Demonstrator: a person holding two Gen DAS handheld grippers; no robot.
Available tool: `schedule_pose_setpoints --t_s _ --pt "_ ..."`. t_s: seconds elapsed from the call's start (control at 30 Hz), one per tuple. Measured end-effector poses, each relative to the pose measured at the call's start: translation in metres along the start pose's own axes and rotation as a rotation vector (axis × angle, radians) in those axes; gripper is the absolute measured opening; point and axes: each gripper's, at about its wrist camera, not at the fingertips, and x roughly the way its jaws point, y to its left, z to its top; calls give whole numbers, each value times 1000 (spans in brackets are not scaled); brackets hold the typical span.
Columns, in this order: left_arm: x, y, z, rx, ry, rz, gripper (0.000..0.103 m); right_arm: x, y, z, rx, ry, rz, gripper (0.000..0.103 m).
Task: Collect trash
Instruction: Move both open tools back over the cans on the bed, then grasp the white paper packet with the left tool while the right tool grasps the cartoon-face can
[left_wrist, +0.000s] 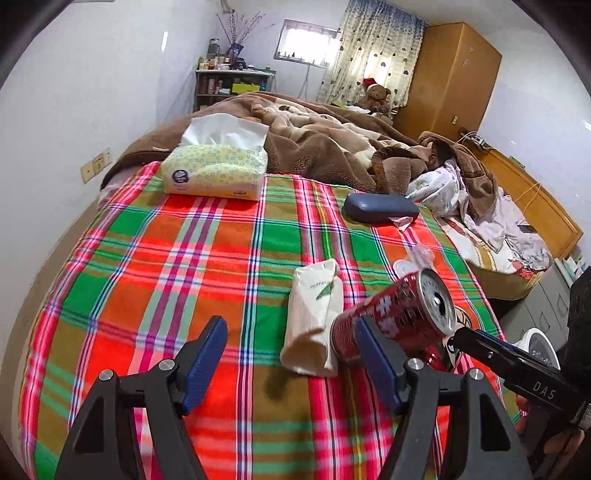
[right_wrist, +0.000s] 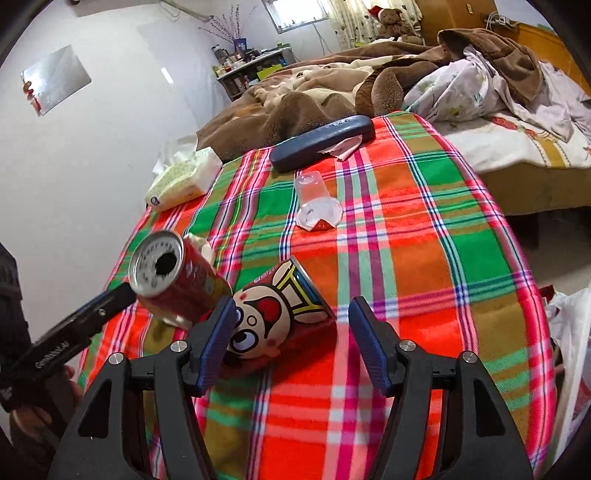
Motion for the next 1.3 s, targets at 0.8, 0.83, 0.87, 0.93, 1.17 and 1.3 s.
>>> schedule_pose_setpoints --t_s 0.8,0.83,0.87,0.93,1.17,1.3 --pt "66 10 8 2 138 -60 36 15 12 -2 -84 115 -8 66" --pt "66 9 8 3 139 -59 29 13 13 -2 -97 118 -22 66" --pt "65 8 7 11 139 -56 25 12 13 -2 -107 117 -30 66" --pt "62 5 6 13 133 -51 22 10 16 -3 -141 117 -52 66" --pt "36 11 -11 -17 115 -14 22 8 17 -12 -147 121 -64 66" --pt "19 18 -27 -55 108 -20 22 -3 15 -18 -121 85 -86 66"
